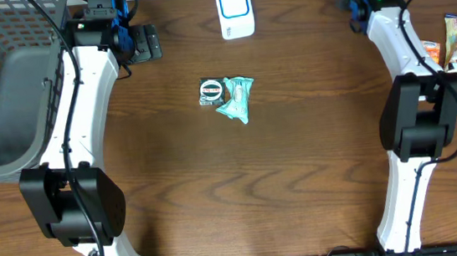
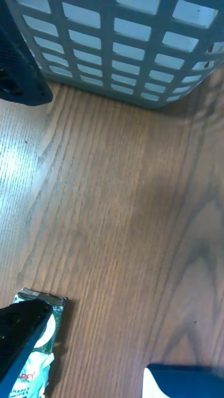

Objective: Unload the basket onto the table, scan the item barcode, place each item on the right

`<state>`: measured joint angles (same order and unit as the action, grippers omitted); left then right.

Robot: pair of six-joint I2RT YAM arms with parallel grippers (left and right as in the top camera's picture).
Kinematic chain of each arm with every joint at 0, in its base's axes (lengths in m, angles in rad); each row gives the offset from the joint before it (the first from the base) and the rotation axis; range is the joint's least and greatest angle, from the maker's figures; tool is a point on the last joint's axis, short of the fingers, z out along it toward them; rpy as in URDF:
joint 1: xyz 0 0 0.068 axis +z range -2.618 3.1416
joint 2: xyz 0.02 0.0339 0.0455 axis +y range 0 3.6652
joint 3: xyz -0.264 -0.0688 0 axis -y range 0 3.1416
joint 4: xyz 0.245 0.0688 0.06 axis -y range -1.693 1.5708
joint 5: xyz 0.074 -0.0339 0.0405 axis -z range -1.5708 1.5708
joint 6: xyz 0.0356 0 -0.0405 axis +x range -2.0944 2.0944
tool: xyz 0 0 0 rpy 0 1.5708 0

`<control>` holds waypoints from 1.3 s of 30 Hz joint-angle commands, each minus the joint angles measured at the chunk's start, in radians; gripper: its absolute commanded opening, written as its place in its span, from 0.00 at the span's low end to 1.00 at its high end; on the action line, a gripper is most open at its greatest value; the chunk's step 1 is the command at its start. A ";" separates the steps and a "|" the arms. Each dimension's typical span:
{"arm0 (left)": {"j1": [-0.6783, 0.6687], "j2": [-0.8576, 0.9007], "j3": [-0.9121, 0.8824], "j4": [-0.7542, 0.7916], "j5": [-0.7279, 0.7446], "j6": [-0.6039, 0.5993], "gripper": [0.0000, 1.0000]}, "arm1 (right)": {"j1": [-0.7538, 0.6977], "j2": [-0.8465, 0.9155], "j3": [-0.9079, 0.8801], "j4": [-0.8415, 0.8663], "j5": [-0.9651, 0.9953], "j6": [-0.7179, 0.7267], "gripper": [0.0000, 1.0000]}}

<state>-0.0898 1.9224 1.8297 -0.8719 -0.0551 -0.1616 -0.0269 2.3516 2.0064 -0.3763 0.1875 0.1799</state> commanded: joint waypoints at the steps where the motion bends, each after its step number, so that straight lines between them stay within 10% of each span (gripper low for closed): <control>1: 0.000 -0.021 0.012 -0.003 -0.009 -0.016 0.98 | -0.031 0.061 -0.006 0.002 -0.022 0.006 0.09; 29: 0.000 -0.021 0.012 -0.003 -0.009 -0.016 0.98 | -0.155 0.167 -0.006 0.046 -0.108 0.007 0.04; 39: 0.000 -0.021 0.012 -0.003 -0.009 -0.016 0.98 | -0.155 0.164 -0.006 -0.102 0.224 0.006 0.01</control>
<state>-0.0898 1.9224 1.8294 -0.8715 -0.0551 -0.1616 -0.1745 2.5076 2.0048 -0.4473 0.2607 0.1795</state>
